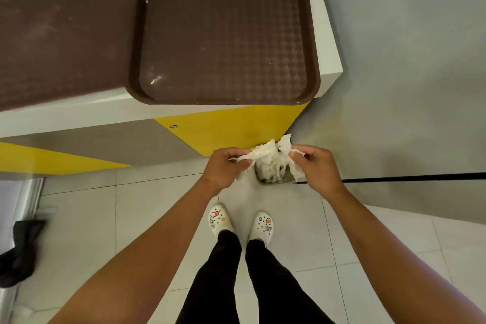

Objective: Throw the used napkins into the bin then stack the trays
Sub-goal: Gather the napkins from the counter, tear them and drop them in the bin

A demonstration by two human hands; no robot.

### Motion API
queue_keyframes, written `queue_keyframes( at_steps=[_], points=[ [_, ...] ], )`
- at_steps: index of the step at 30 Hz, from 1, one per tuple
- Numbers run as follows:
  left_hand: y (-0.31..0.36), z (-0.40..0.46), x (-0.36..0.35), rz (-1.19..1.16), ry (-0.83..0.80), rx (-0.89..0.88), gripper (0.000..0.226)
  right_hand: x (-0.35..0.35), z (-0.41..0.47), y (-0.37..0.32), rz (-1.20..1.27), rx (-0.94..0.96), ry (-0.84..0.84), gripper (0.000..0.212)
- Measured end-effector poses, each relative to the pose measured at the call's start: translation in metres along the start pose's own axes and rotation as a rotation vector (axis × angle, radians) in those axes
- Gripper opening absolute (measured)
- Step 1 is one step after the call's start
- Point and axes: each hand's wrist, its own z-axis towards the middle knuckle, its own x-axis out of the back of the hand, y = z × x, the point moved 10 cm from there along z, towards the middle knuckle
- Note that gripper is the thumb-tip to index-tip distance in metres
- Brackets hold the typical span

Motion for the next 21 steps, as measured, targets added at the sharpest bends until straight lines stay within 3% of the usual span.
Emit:
queue_keyframes(
  at_steps=[10,21],
  points=[
    [-0.092,0.075,-0.016,-0.039,0.065,0.084,0.024,-0.022,0.057,0.128,0.028,-0.151,0.089,0.021],
    [-0.165,0.121,-0.036,0.020,0.060,0.130,0.021,-0.073,0.129,0.217,-0.127,-0.235,0.047,0.023]
  ],
)
